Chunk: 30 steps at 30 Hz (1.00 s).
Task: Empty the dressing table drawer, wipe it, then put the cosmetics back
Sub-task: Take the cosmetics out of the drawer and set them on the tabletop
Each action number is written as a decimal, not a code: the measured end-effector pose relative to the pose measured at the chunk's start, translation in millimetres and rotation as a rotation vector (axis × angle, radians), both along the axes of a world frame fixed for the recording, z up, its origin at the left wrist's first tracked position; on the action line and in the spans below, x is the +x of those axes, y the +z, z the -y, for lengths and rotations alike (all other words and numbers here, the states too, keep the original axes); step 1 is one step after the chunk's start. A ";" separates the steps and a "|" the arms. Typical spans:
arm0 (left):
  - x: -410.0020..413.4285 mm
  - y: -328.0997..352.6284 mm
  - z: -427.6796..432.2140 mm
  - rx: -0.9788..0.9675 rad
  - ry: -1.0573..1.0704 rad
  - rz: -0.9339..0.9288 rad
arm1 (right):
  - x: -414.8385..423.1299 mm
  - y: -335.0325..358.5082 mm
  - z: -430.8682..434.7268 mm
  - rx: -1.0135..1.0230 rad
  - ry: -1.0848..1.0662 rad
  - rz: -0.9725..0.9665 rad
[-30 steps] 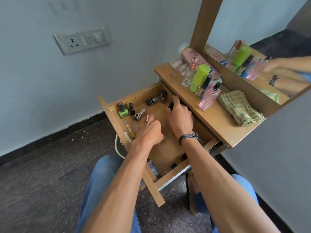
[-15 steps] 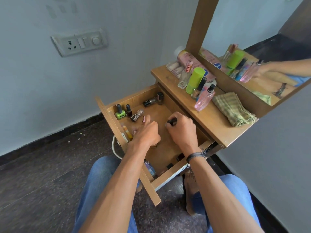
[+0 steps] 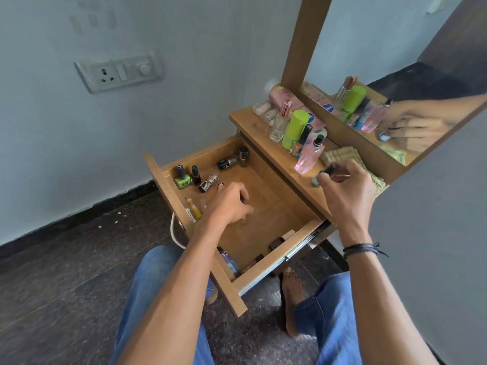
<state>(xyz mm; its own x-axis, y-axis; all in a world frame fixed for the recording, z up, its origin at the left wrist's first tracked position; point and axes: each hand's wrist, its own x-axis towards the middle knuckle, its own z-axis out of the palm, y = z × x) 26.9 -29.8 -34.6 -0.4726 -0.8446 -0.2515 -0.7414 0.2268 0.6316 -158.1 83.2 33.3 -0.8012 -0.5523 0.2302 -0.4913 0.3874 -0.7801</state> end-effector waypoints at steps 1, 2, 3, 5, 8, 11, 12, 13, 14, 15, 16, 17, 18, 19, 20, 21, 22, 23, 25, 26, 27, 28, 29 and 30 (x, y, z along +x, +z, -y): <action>0.2 2.3 1.7 -0.005 0.018 -0.061 | -0.7 -0.7 4.4 -0.003 0.008 -0.011; 0.6 5.4 3.1 -0.025 0.032 -0.135 | -0.7 -1.9 8.3 -0.010 0.010 -0.021; 0.5 7.5 5.3 -0.053 0.050 -0.215 | 0.0 -4.0 11.3 -0.024 0.009 -0.023; 0.3 14.3 8.0 -0.119 0.092 -0.380 | 1.0 -11.4 14.6 -0.065 0.005 -0.017; -2.5 24.6 9.7 -0.161 0.153 -0.584 | 0.2 -24.7 14.2 -0.080 0.018 -0.023; -12.9 32.9 11.6 -0.160 0.185 -0.729 | -5.9 -28.1 13.6 -0.086 0.021 0.010; -18.5 35.7 13.0 -0.162 0.191 -0.765 | -7.2 -27.3 13.6 -0.100 0.020 0.038; -25.7 38.0 15.6 -0.169 0.193 -0.795 | -8.0 -27.0 13.7 -0.112 0.020 0.058; -33.8 40.7 17.9 -0.180 0.187 -0.810 | -8.2 -26.5 13.6 -0.117 0.020 0.065; -42.8 43.0 20.6 -0.198 0.174 -0.811 | -7.9 -26.6 13.4 -0.117 0.022 0.061; -52.0 44.7 23.3 -0.222 0.160 -0.800 | -7.6 -26.8 13.4 -0.114 0.024 0.051; -60.9 45.3 26.1 -0.248 0.144 -0.785 | -7.6 -27.2 13.1 -0.114 0.026 0.040; -68.9 45.3 28.5 -0.274 0.130 -0.768 | -7.8 -27.6 12.8 -0.117 0.029 0.032; -75.9 43.5 31.2 -0.302 0.117 -0.751 | -8.1 -28.1 12.7 -0.124 0.031 0.026; -81.4 41.6 33.1 -0.331 0.102 -0.733 | -8.3 -28.5 12.5 -0.130 0.031 0.020; -85.6 38.7 35.1 -0.357 0.087 -0.722 | -8.4 -29.1 12.6 -0.131 0.032 0.014; -88.6 36.1 36.6 -0.374 0.074 -0.719 | -8.2 -29.5 12.9 -0.128 0.032 0.007; -90.8 33.9 37.8 -0.379 0.063 -0.721 | -8.0 -30.1 13.3 -0.122 0.032 0.001; -93.4 32.3 38.0 -0.380 0.056 -0.724 | -7.4 -30.3 13.9 -0.111 0.030 -0.003; -94.3 32.4 37.9 -0.377 0.058 -0.726 | -7.4 -30.3 14.2 -0.111 0.031 0.000; -95.1 32.9 37.8 -0.370 0.057 -0.732 | -7.5 -30.4 14.3 -0.113 0.031 0.003; -95.6 33.0 37.9 -0.362 0.056 -0.739 | -7.8 -30.4 14.5 -0.115 0.031 0.006; -96.0 32.8 38.2 -0.359 0.055 -0.745 | -8.1 -30.6 14.7 -0.113 0.030 0.008; -96.2 33.2 38.0 -0.361 0.054 -0.748 | -8.2 -30.8 14.7 -0.110 0.029 0.007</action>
<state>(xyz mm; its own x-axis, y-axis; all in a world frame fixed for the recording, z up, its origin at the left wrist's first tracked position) -69.3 -67.8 -1.5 -0.3642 -0.8392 0.4039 -0.1708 0.4865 0.8568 -166.3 68.5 2.5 -0.7871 -0.5468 0.2853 -0.4954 0.2849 -0.8206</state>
